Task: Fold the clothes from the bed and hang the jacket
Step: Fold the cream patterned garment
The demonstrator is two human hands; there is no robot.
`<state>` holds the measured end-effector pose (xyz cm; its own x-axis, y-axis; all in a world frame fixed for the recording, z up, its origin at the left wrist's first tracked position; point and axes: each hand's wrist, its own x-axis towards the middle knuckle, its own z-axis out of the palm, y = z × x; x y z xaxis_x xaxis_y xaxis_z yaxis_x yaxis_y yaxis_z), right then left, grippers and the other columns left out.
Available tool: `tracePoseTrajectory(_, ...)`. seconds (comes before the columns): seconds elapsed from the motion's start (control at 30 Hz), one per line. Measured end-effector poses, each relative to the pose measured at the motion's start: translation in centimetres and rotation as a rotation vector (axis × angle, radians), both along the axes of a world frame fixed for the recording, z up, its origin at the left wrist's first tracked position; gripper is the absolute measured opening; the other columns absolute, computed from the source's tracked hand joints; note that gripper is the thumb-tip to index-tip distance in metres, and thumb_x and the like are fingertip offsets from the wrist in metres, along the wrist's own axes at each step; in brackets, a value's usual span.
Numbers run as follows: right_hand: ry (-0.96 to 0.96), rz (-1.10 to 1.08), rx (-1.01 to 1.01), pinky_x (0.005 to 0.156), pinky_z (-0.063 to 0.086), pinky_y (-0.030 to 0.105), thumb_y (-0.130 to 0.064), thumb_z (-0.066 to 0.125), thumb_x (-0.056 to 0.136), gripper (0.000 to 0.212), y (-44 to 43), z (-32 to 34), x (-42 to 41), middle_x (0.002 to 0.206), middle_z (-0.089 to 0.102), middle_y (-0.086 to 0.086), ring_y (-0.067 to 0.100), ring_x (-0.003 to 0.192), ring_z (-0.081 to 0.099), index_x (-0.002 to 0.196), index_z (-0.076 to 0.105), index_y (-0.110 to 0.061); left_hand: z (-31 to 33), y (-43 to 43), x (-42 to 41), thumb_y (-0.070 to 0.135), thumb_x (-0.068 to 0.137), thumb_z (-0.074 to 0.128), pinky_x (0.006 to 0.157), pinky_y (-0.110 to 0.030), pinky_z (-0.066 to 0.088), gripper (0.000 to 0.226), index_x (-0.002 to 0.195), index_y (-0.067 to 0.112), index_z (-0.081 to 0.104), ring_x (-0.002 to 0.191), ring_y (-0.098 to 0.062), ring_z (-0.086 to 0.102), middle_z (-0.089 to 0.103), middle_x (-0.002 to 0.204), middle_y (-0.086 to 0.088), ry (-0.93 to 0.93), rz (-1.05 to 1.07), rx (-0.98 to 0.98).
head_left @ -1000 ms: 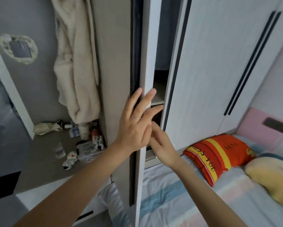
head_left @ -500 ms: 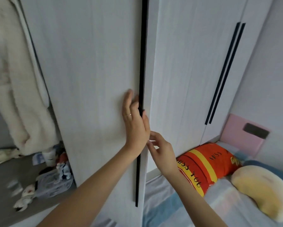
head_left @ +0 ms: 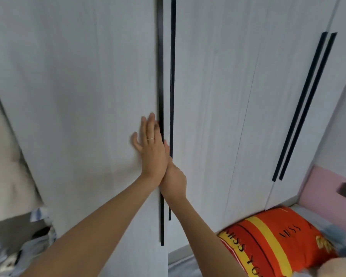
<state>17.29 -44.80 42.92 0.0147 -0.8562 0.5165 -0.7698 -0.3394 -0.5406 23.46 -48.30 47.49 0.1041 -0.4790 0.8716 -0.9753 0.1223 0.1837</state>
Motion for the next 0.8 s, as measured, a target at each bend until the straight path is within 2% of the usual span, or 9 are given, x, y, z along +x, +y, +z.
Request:
tracePoseTrajectory(0.1,-0.053,0.003,0.025,0.055,0.032,0.029,-0.022,0.042,0.095,0.019,-2.9,0.0,-0.1,0.075,0.056,-0.002,0.018,0.061,0.048,0.109,0.048,-0.01,0.4,-2.2,0.4,0.029,0.085,0.063,0.11,-0.052,0.028,0.054,0.132,0.007,0.048,0.143,-0.019,0.014,0.021,0.155,-0.001,-0.054,0.102,0.034)
tracePoseTrajectory(0.2,-0.073,0.022,0.037,0.052,0.034,0.03,-0.025,0.041,0.096,0.015,-4.7,-0.3,0.0,0.071,0.053,-0.004,0.02,0.06,0.052,0.097,0.046,-0.012,0.7,-3.4,0.9,0.026,0.083,0.067,0.11,-0.055,0.024,0.054,0.13,0.005,0.05,0.142,-0.021,0.022,0.032,0.153,-0.003,-0.075,0.092,0.026)
tracePoseTrajectory(0.27,-0.057,0.018,0.065,0.051,0.032,0.03,-0.026,0.039,0.097,0.014,-5.7,-0.2,0.0,0.071,0.054,-0.003,0.02,0.06,0.052,0.092,0.044,-0.013,0.9,-4.2,1.0,0.025,0.083,0.068,0.111,-0.055,0.021,0.057,0.132,0.004,0.049,0.142,-0.023,0.027,0.032,0.153,-0.004,-0.081,0.087,0.031)
tracePoseTrajectory(0.37,-0.065,-0.002,0.103,0.049,0.029,0.028,-0.024,0.04,0.097,0.013,-7.0,0.2,0.3,0.07,0.051,-0.005,0.017,0.059,0.049,0.088,0.041,-0.015,1.2,-5.2,0.9,0.028,0.087,0.064,0.113,-0.054,0.018,0.059,0.137,0.005,0.044,0.144,-0.023,0.023,0.027,0.155,-0.003,-0.097,0.138,0.082)
tracePoseTrajectory(0.6,-0.043,-0.015,0.111,0.052,0.032,0.027,-0.022,0.04,0.097,0.012,-9.2,-0.4,0.9,0.071,0.05,-0.006,0.016,0.062,0.05,0.087,0.042,-0.016,0.5,-7.2,1.4,0.028,0.086,0.065,0.113,-0.055,0.02,0.06,0.138,0.005,0.045,0.143,-0.024,0.026,0.031,0.154,-0.003,-0.108,0.187,0.023)
tracePoseTrajectory(0.8,-0.057,-0.069,0.13,0.054,0.034,0.025,-0.02,0.041,0.096,0.012,-10.1,-0.2,1.2,0.073,0.05,-0.007,0.013,0.06,0.047,0.096,0.051,-0.013,0.6,-7.9,1.5,0.028,0.081,0.07,0.11,-0.056,0.026,0.063,0.135,0.004,0.048,0.14,-0.025,0.032,0.037,0.151,-0.005,-0.12,0.175,-0.008)
